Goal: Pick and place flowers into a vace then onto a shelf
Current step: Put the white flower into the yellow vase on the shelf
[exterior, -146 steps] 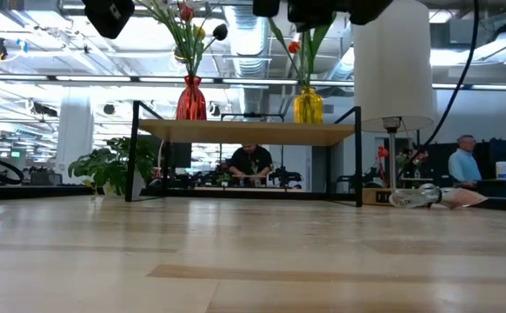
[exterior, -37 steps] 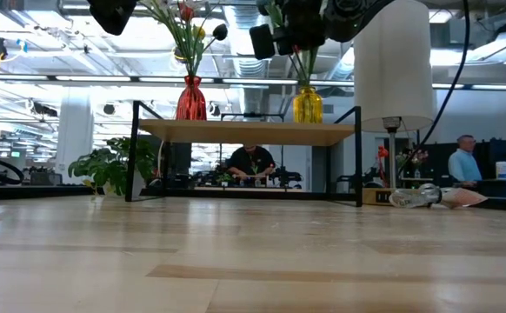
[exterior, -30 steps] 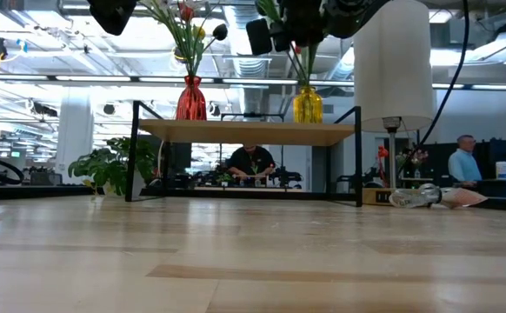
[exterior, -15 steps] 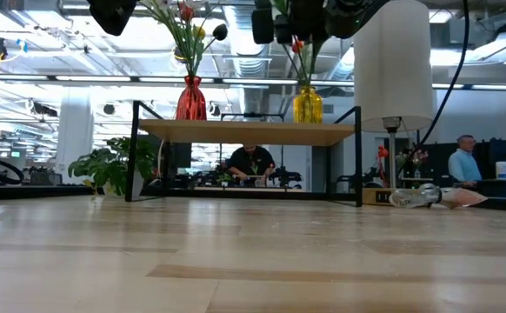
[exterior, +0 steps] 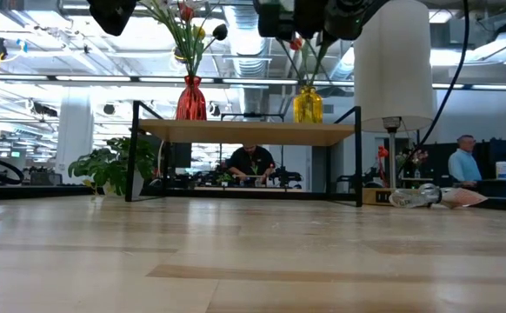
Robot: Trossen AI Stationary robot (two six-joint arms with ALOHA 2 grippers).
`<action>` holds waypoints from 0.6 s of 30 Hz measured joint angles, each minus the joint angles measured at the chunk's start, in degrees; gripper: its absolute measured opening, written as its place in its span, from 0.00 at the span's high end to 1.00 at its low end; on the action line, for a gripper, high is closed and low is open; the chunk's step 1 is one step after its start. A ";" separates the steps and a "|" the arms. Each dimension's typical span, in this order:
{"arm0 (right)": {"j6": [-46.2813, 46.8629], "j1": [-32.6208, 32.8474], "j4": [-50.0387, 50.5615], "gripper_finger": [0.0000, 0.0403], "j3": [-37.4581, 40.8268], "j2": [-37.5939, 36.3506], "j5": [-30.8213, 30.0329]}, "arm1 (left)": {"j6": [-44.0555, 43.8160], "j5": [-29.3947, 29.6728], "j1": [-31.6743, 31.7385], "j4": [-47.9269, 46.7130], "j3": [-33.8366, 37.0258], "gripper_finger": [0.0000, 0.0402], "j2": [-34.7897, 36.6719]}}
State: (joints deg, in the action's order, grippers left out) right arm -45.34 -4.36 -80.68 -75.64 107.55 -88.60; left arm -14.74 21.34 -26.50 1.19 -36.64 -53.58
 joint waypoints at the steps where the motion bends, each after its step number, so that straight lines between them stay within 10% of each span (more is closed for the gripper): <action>1: 0.26 0.00 -0.33 0.46 0.00 0.00 0.02 | 0.00 0.00 0.01 0.01 0.00 0.63 0.00; 18: 0.32 1.38 -1.70 0.83 -0.02 0.00 1.73 | -0.02 0.48 0.02 0.00 0.00 0.63 0.00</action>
State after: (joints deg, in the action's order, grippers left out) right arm -45.01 -2.98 -82.38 -75.66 107.56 -86.87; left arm -14.76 21.82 -26.49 1.19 -36.64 -53.58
